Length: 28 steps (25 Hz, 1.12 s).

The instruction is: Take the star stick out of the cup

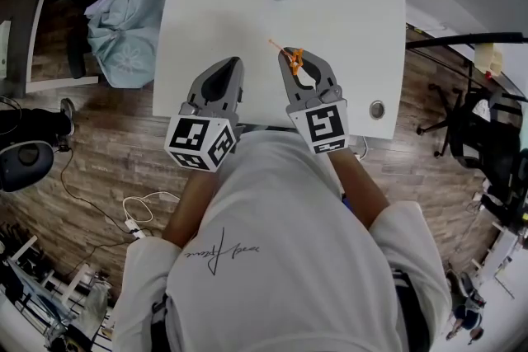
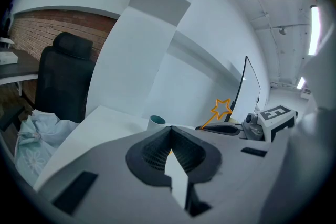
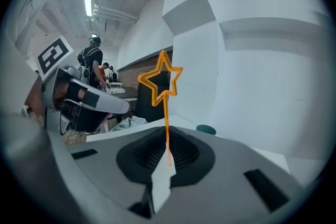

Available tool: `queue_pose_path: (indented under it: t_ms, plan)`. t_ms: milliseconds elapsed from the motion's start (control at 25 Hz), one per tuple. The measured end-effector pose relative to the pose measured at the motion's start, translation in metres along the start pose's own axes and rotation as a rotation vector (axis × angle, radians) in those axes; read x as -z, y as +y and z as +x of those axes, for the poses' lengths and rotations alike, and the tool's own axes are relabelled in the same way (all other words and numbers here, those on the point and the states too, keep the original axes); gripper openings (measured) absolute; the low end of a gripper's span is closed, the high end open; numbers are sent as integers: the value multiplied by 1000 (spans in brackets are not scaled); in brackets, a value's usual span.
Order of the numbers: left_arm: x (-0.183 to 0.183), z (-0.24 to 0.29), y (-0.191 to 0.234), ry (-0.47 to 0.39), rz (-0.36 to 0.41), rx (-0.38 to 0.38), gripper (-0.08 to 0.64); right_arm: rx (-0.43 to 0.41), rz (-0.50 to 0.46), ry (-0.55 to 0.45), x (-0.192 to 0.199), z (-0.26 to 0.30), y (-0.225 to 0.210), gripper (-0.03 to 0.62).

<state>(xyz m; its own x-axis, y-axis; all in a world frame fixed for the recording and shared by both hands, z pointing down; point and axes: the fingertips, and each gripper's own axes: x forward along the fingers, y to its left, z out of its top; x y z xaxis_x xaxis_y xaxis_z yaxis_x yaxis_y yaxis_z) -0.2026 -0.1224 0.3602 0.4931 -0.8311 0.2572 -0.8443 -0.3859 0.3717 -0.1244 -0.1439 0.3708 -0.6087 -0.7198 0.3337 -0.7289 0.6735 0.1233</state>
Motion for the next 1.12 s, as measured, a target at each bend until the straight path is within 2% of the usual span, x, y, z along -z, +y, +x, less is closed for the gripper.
queue_pose_path:
  t_ms: [680,1120]
  plan:
    - [0,-4,-1,0,13,-4,3,-49,87,43,5,-15,-3,23]
    - [0,-2,-2,5,21,8,3,-119,117,48,3,-16,2,21]
